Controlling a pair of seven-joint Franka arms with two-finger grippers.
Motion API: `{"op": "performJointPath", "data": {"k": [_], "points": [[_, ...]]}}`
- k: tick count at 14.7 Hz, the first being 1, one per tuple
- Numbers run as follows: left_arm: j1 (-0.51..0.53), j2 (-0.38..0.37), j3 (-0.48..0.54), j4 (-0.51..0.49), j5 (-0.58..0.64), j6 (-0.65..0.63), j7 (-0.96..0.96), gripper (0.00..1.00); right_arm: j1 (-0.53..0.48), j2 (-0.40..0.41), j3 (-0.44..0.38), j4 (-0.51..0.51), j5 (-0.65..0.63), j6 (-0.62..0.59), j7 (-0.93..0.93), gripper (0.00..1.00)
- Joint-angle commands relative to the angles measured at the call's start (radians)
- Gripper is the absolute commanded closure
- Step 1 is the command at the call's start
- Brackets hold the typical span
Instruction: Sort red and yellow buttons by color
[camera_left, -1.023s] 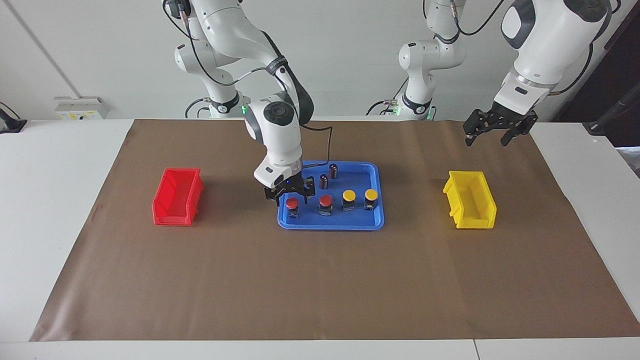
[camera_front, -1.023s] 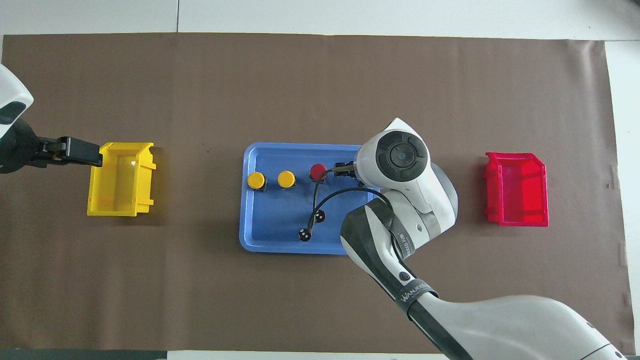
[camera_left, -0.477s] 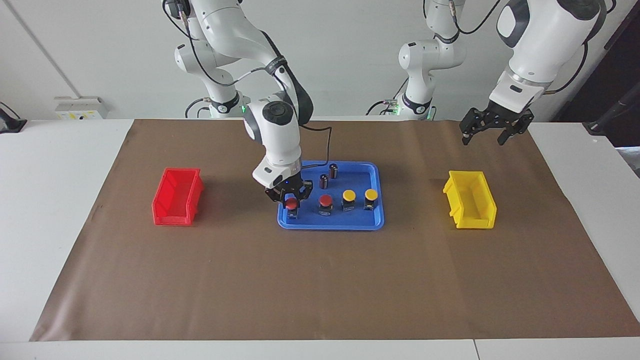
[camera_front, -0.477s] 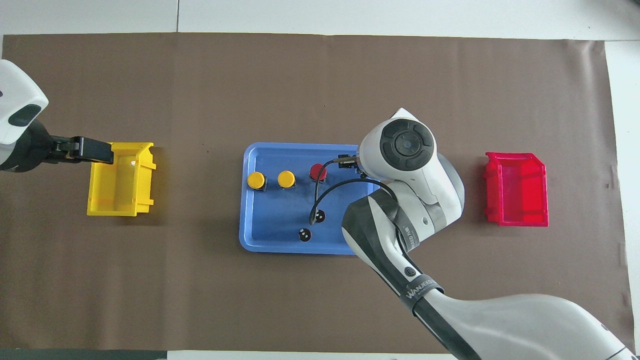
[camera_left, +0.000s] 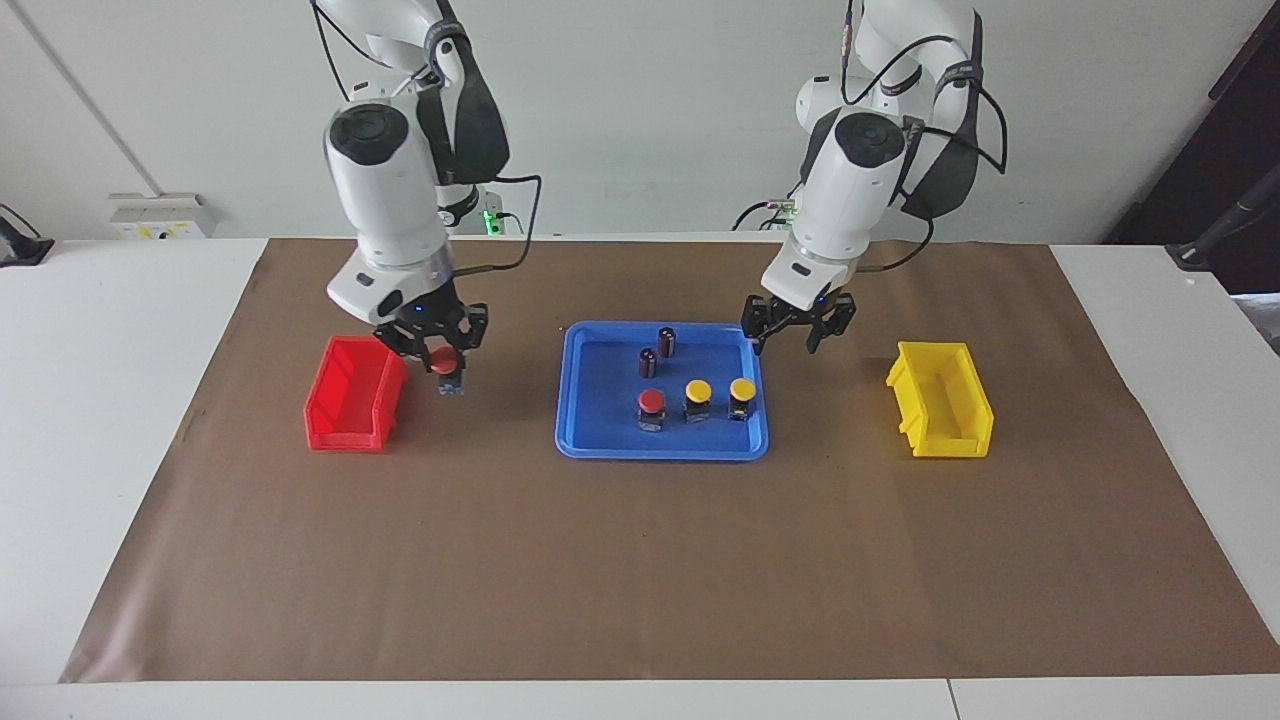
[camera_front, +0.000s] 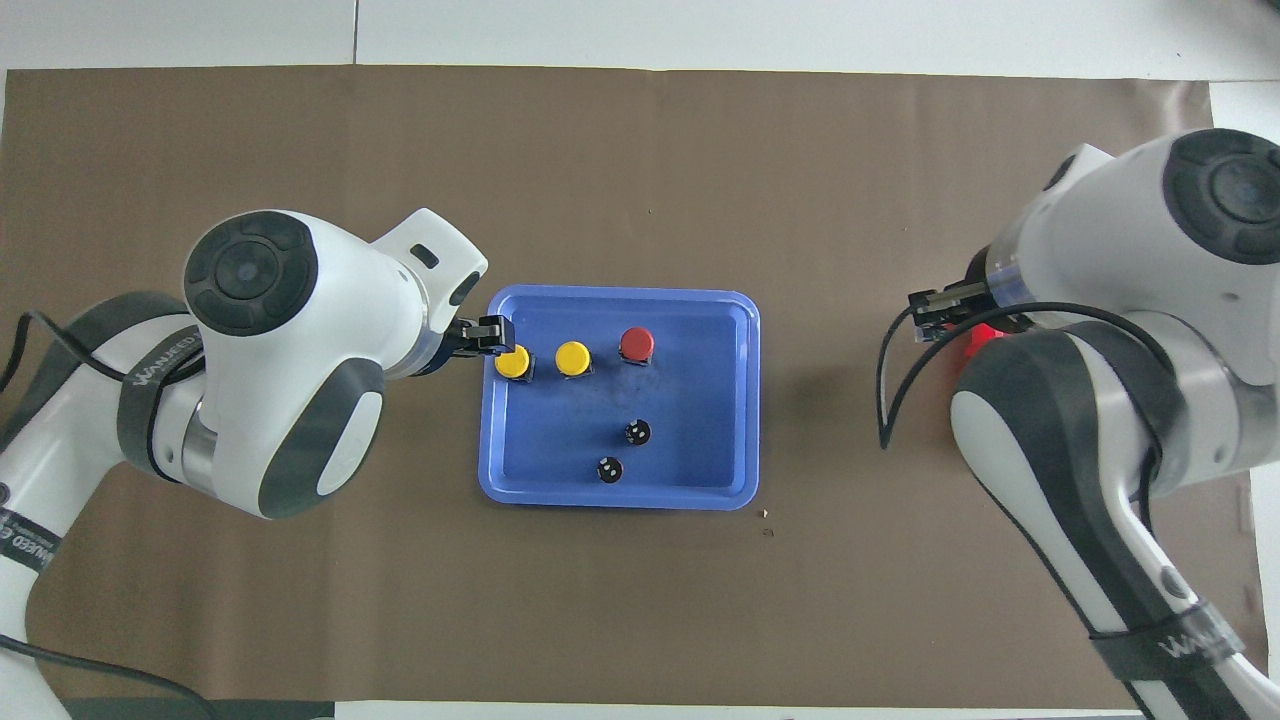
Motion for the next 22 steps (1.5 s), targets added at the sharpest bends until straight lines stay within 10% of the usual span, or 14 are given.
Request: {"op": "performJointPath", "data": {"k": [1,11,16,19,22], "points": [[-0.013,0.019,0.015,-0.035,0.016,0.072,-0.013,0.29,-0.15,-0.131,0.013,-0.201,0.053,0.069,-0.202,0.85],[-0.058,0.078,0.017,-0.097,0.019,0.199,-0.06,0.29,-0.237,-0.1,0.01,-0.393,0.053,0.34,-0.327,0.85],[-0.056,0.092,0.017,-0.081,0.021,0.196,-0.127,0.96,-0.237,-0.077,0.01,-0.449,0.053,0.413,-0.327,0.85],[-0.077,0.084,0.015,0.029,0.021,0.028,-0.163,0.98,-0.237,-0.065,0.009,-0.479,0.053,0.46,-0.328,0.83],[-0.069,0.043,0.023,0.127,0.021,-0.174,-0.155,0.98,-0.236,-0.062,0.009,-0.476,0.041,0.46,-0.331,0.58]]}}
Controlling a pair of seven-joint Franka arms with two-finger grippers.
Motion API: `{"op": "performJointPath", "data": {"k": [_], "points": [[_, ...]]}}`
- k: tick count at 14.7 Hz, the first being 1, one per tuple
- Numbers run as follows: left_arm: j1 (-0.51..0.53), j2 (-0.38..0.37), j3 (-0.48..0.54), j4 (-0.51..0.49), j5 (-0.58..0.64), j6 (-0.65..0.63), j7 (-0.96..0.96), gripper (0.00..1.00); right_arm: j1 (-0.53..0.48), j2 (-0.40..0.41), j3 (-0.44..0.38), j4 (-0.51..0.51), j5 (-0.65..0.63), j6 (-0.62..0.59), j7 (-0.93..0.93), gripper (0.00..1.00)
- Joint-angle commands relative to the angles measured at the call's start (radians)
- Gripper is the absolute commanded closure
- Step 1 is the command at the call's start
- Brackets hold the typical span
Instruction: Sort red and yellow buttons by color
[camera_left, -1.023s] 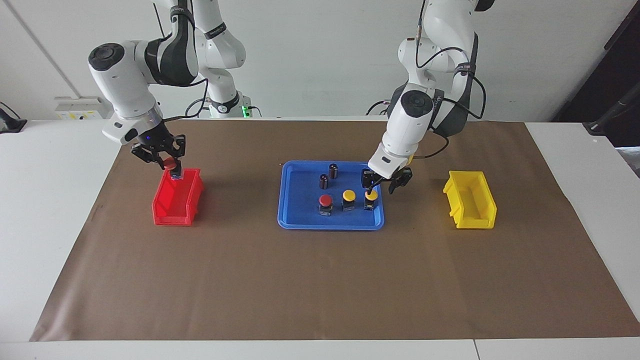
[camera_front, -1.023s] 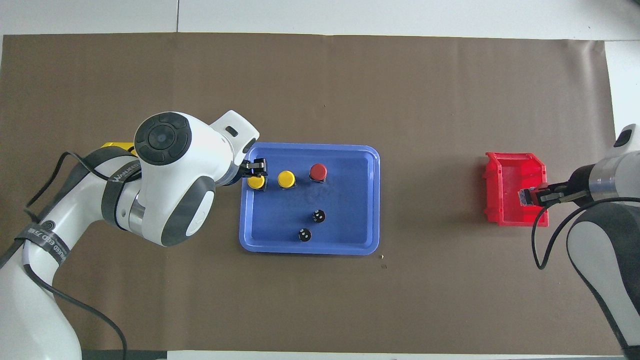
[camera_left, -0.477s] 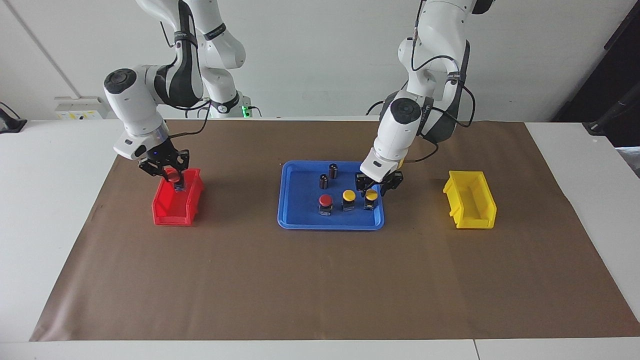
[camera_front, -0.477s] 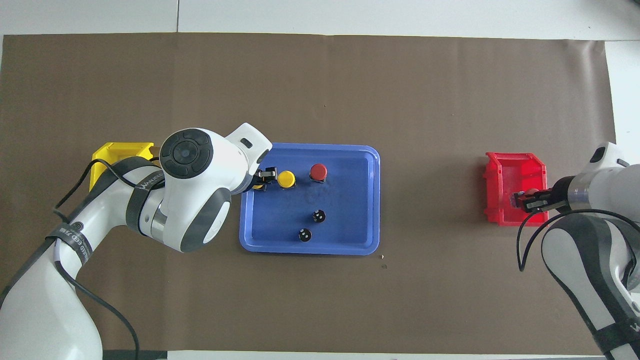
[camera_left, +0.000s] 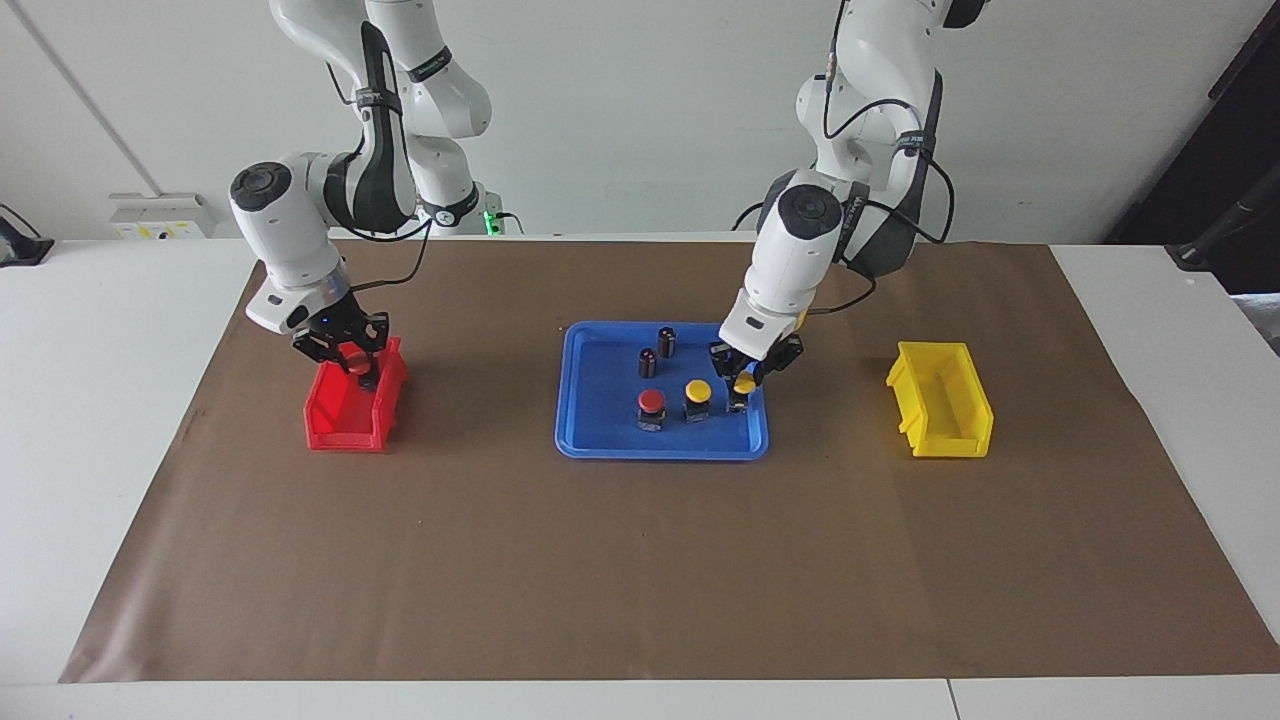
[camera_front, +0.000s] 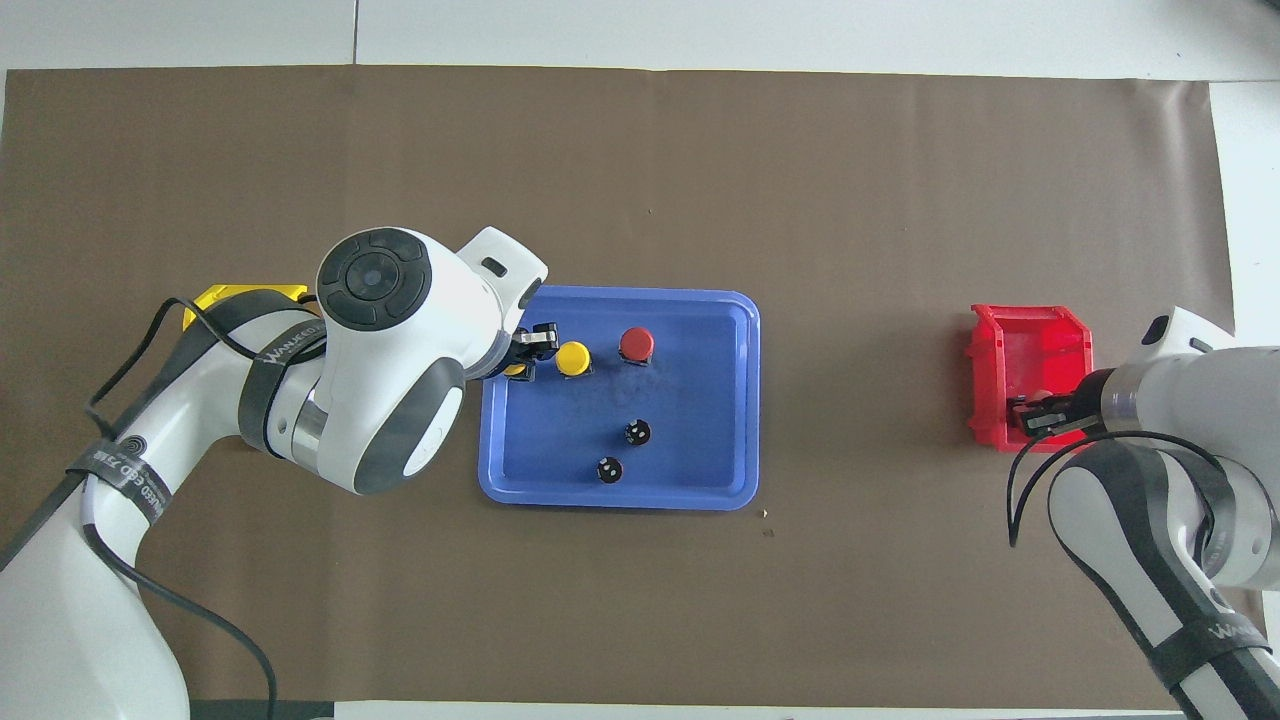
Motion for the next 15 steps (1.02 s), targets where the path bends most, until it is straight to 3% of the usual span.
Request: {"op": "performJointPath", "data": {"k": [1,2,5,7,8,10,13,15], "points": [[0.002,-0.043,0.026,0.085,0.023,-0.184,-0.009,0.98,-0.015,-0.008,0.011,-0.011,0.007,0.018,-0.03,0.4],[0.045,-0.058,0.032,0.097,0.025,-0.213,0.043,0.98,-0.014,-0.008,0.011,-0.007,0.007,0.012,-0.028,0.24],[0.221,-0.141,0.034,0.091,0.025,-0.313,0.285,0.98,-0.017,0.017,0.011,0.096,-0.005,-0.095,-0.033,0.12],[0.347,-0.178,0.034,0.078,0.025,-0.355,0.465,0.98,0.002,0.038,0.02,0.267,-0.008,-0.29,-0.025,0.01],[0.387,-0.184,0.034,0.058,0.025,-0.338,0.491,0.96,0.029,0.058,0.022,0.353,-0.005,-0.363,-0.013,0.0],[0.448,-0.231,0.032,-0.057,0.029,-0.213,0.516,0.97,0.136,0.131,0.022,0.533,0.007,-0.471,0.156,0.0],[0.485,-0.261,0.034,-0.177,0.029,-0.094,0.553,0.98,0.409,0.222,0.022,0.666,0.007,-0.415,0.619,0.0],[0.51,-0.252,0.034,-0.197,0.029,-0.058,0.57,0.98,0.561,0.39,0.021,0.868,-0.008,-0.431,0.871,0.0]]}}
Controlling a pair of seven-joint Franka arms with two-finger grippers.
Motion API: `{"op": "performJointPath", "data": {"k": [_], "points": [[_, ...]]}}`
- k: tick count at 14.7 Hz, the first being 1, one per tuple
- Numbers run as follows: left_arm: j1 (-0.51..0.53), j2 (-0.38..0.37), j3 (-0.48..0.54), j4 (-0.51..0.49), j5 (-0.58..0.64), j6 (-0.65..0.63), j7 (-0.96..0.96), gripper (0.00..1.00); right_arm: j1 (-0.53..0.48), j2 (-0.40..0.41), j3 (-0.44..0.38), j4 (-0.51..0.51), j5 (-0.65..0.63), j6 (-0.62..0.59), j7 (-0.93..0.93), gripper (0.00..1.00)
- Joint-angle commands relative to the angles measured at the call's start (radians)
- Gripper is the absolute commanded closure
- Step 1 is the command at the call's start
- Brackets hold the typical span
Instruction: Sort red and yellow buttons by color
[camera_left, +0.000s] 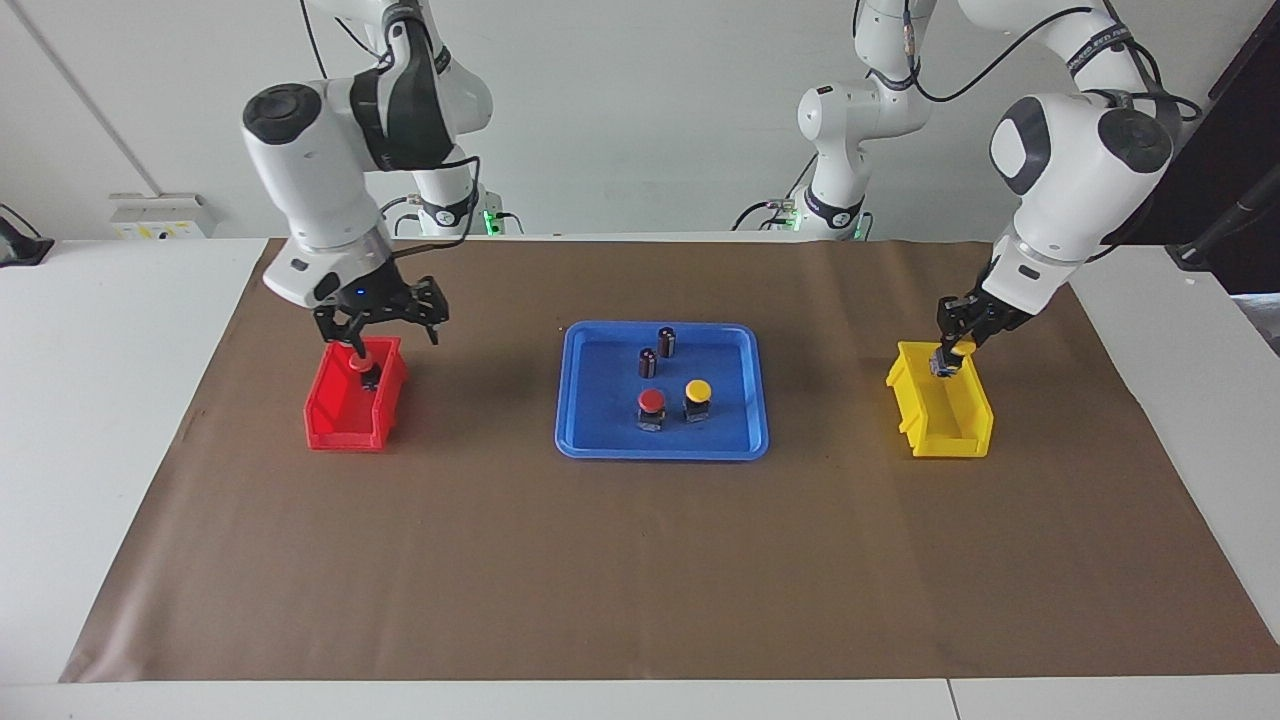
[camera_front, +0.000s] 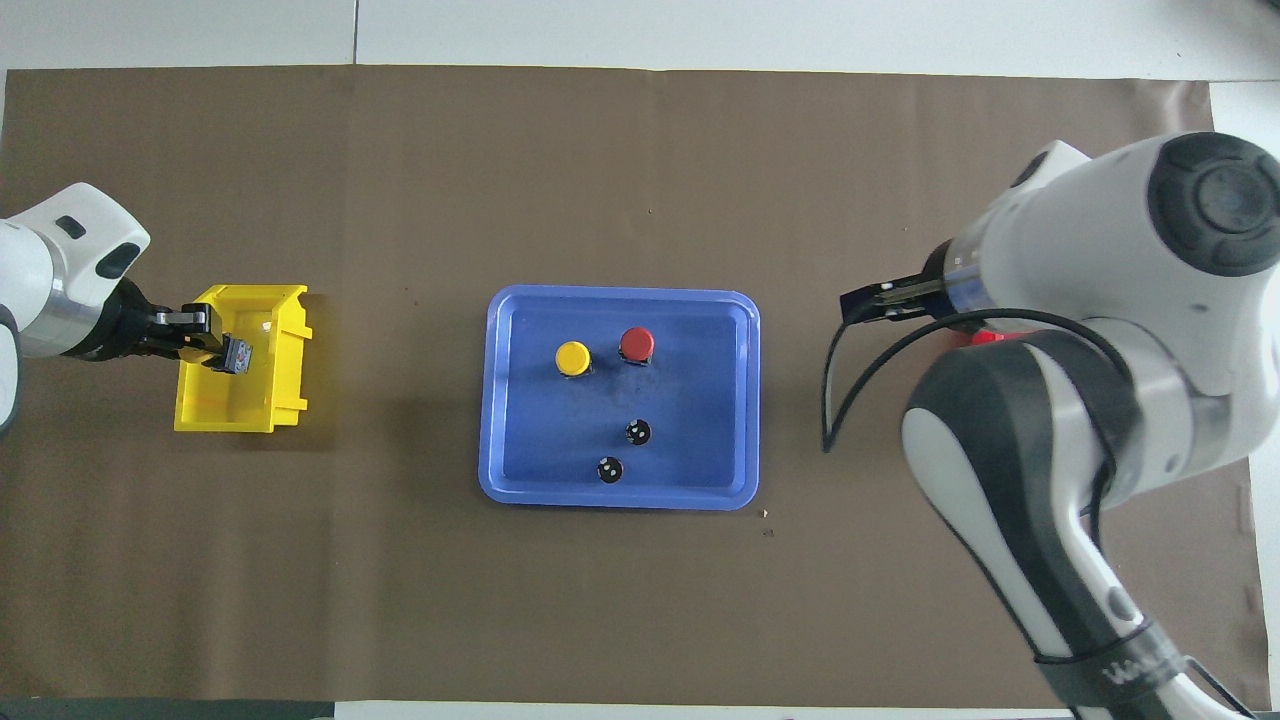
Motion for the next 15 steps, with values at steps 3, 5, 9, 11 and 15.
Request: {"op": "performJointPath", "data": {"k": [3,5,9,11,15], "points": [[0.032,-0.042,-0.012,-0.126,0.013,0.122,0.025,0.98,0.203,0.316,-0.007,0.316,-0.056,-0.003,0.375,0.0],[0.04,-0.04,-0.012,-0.166,0.015,0.173,0.027,0.98,0.217,0.308,-0.005,0.226,-0.061,0.078,0.392,0.0],[0.053,-0.034,-0.012,-0.249,0.015,0.268,0.024,0.98,0.245,0.342,-0.005,0.183,-0.062,0.164,0.406,0.03],[0.072,-0.02,-0.014,-0.252,0.015,0.27,0.027,0.86,0.248,0.342,-0.005,0.154,-0.062,0.197,0.407,0.09],[0.069,-0.005,-0.014,-0.252,0.015,0.279,0.022,0.2,0.262,0.342,-0.005,0.117,-0.064,0.229,0.41,0.25]]}}
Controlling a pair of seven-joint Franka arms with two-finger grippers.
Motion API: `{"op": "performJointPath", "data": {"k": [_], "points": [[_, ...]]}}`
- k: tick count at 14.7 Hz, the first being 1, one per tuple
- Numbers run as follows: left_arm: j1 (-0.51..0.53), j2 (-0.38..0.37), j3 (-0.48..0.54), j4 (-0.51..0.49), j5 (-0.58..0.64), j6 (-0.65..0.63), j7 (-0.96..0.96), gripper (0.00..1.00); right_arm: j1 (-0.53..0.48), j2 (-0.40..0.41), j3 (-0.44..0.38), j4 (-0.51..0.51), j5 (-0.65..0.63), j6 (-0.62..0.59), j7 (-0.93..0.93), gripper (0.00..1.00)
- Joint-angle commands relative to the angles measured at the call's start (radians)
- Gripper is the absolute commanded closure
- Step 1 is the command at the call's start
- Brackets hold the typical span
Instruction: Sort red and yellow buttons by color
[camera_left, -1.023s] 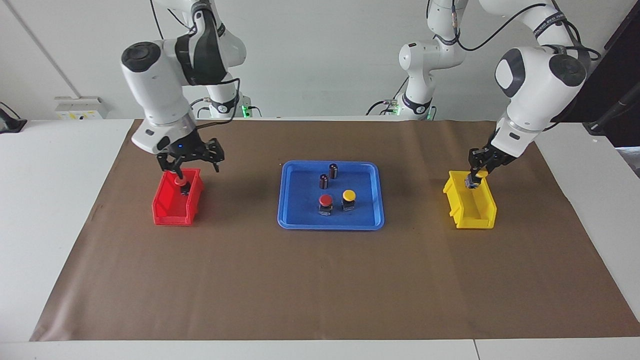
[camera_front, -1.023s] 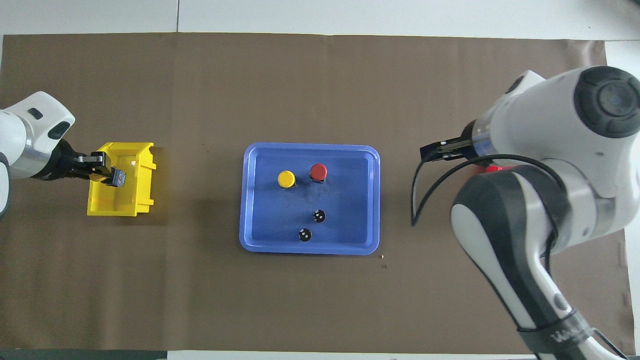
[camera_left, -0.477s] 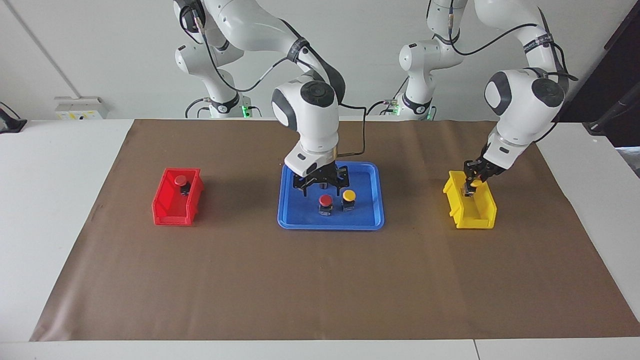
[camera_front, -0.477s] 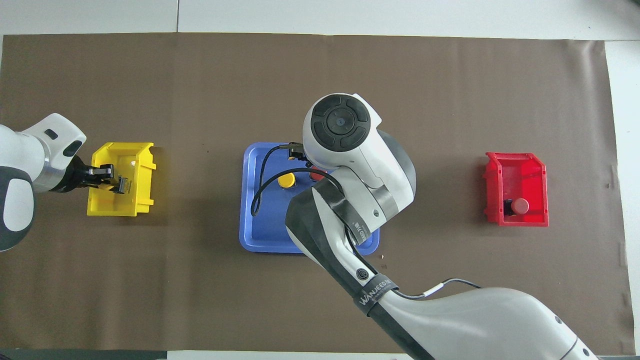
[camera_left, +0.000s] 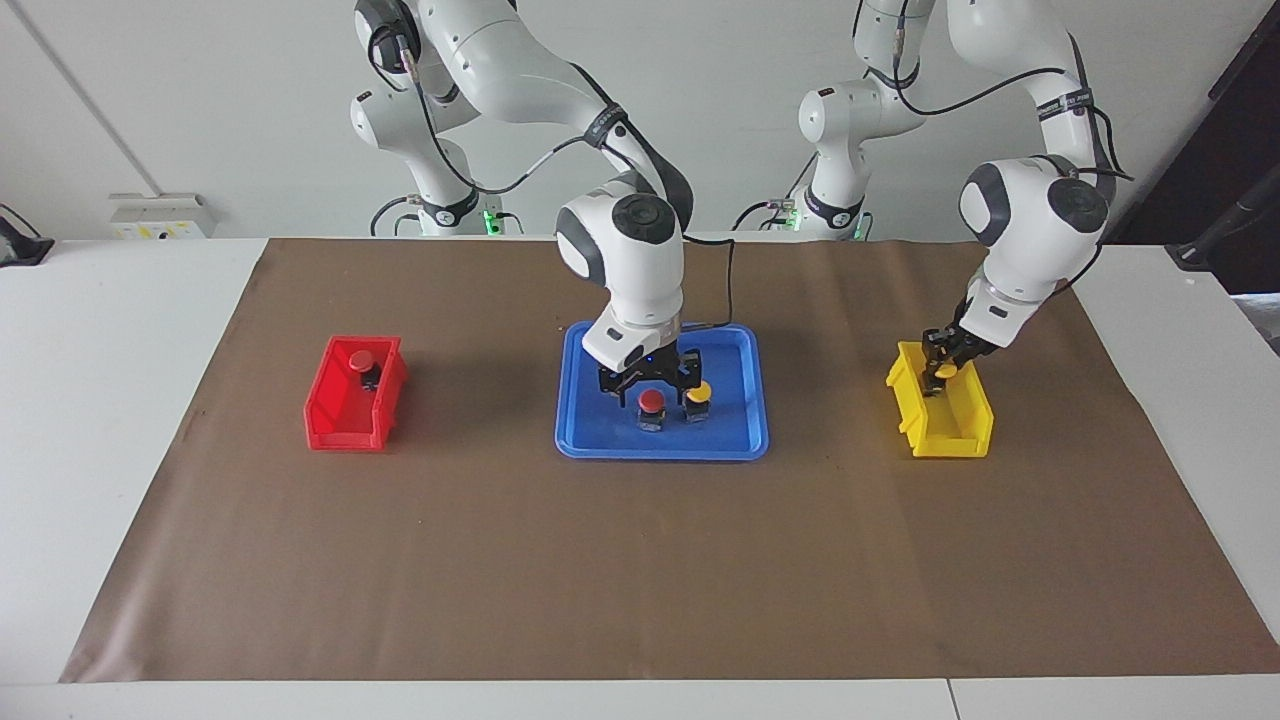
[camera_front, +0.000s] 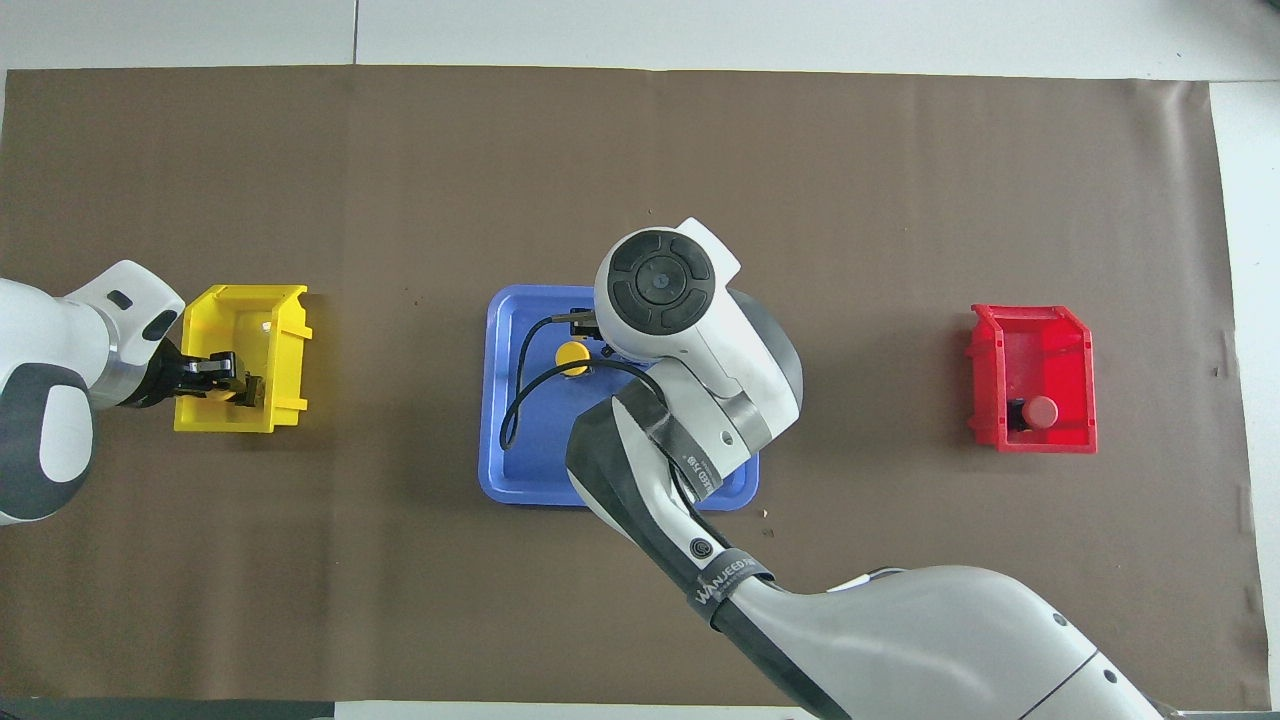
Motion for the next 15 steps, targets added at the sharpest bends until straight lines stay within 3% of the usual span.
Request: {"op": "performJointPath", "data": {"k": [1,4,6,9,10,12,13,14,15], "points": [[0.01,-0.005,-0.013,-0.009,0.015,0.028,0.001,0.14,0.006,-0.018,-0.003,-0.055,-0.015,0.048,0.025,0.26],[0.005,0.001,-0.013,0.073,0.013,-0.012,-0.019,0.07,0.006,-0.025,-0.003,-0.085,-0.015,0.078,0.025,0.32],[0.005,0.002,-0.013,0.209,0.013,-0.14,-0.015,0.01,0.009,-0.021,-0.003,-0.088,-0.015,0.084,0.028,0.39],[-0.001,0.004,-0.019,0.424,0.015,-0.384,0.042,0.0,0.01,-0.019,-0.004,-0.068,-0.015,0.062,0.025,0.84],[-0.018,0.004,-0.019,0.478,0.016,-0.447,0.047,0.0,0.003,-0.019,-0.004,-0.039,-0.015,0.036,0.024,0.89],[-0.044,0.003,-0.022,0.561,0.028,-0.545,0.067,0.0,-0.025,-0.019,-0.006,0.077,-0.015,-0.103,0.006,0.91],[-0.053,0.002,-0.025,0.595,0.029,-0.588,0.087,0.0,-0.054,-0.044,-0.006,0.085,-0.015,-0.157,-0.042,0.91],[-0.056,0.004,-0.026,0.601,0.024,-0.592,0.11,0.0,-0.101,-0.124,-0.006,0.06,-0.012,-0.206,-0.124,0.91],[-0.069,-0.008,-0.026,0.557,0.019,-0.539,0.099,0.0,-0.175,-0.213,-0.006,-0.029,0.001,-0.244,-0.224,0.91]]}}
